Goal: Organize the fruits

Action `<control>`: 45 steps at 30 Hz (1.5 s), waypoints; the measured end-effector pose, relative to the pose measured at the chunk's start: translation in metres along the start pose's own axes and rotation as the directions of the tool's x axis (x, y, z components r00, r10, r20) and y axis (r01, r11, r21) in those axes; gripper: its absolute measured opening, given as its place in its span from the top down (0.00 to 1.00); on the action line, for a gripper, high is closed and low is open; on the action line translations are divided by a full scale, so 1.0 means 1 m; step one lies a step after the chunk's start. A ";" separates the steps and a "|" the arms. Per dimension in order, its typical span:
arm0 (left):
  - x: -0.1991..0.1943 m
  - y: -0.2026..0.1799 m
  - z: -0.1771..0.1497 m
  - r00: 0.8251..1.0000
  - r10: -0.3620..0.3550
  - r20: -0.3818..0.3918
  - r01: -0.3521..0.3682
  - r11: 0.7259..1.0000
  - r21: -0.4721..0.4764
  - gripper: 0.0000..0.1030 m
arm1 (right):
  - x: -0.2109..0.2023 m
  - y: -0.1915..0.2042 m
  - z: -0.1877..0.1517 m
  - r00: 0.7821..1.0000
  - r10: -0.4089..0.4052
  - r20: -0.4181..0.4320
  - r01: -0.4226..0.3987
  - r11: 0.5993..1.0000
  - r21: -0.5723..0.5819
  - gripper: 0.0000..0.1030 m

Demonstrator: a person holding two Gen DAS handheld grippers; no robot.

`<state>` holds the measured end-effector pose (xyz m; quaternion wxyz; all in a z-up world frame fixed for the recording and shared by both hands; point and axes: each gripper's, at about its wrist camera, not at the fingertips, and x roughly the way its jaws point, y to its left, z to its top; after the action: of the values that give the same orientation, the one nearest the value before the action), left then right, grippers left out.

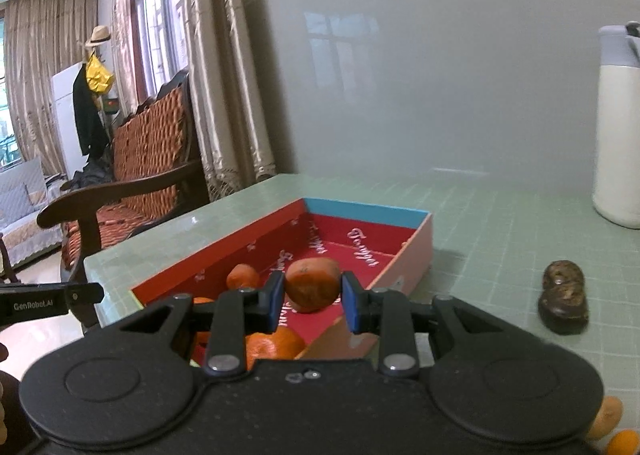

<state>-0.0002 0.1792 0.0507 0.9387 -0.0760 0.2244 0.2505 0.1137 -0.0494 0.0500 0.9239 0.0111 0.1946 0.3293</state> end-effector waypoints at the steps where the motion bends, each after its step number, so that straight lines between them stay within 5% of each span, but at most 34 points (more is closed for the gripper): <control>1: 0.000 0.000 0.000 1.000 0.000 0.000 0.000 1.000 0.000 0.69 | 0.001 0.002 0.000 1.000 0.001 -0.002 -0.001 1.000 -0.005 0.72; 7: 0.000 -0.001 -0.001 1.000 -0.004 -0.002 0.004 1.000 0.004 0.69 | 0.005 0.007 -0.004 1.000 0.004 -0.020 -0.005 0.999 -0.032 0.69; 12: -0.001 -0.003 -0.002 1.000 -0.010 -0.004 0.010 1.000 0.013 0.70 | 0.000 0.008 -0.004 1.000 0.007 -0.010 -0.008 0.999 -0.037 0.51; 17: -0.003 -0.008 -0.001 1.000 -0.021 -0.004 0.021 1.000 0.022 0.70 | -0.011 0.004 -0.001 0.999 -0.012 0.034 0.013 0.999 -0.033 0.44; 29: -0.019 -0.056 0.009 0.990 -0.140 0.015 0.138 0.984 0.109 0.70 | -0.042 -0.033 0.001 0.984 -0.167 0.068 0.164 0.985 0.052 0.30; 37: -0.034 -0.122 0.007 0.951 -0.308 -0.006 0.301 0.925 0.234 0.70 | -0.078 -0.073 -0.009 0.946 -0.317 0.065 0.307 0.943 0.127 0.24; 45: -0.045 -0.187 -0.013 0.897 -0.437 -0.072 0.433 0.834 0.341 0.70 | -0.117 -0.117 -0.026 0.875 -0.483 0.026 0.470 0.861 0.196 0.22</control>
<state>0.0543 -0.0056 0.0659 0.9703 0.0434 0.2378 -0.0127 0.0920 -0.2152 0.0501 0.9781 0.0598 0.1862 0.0708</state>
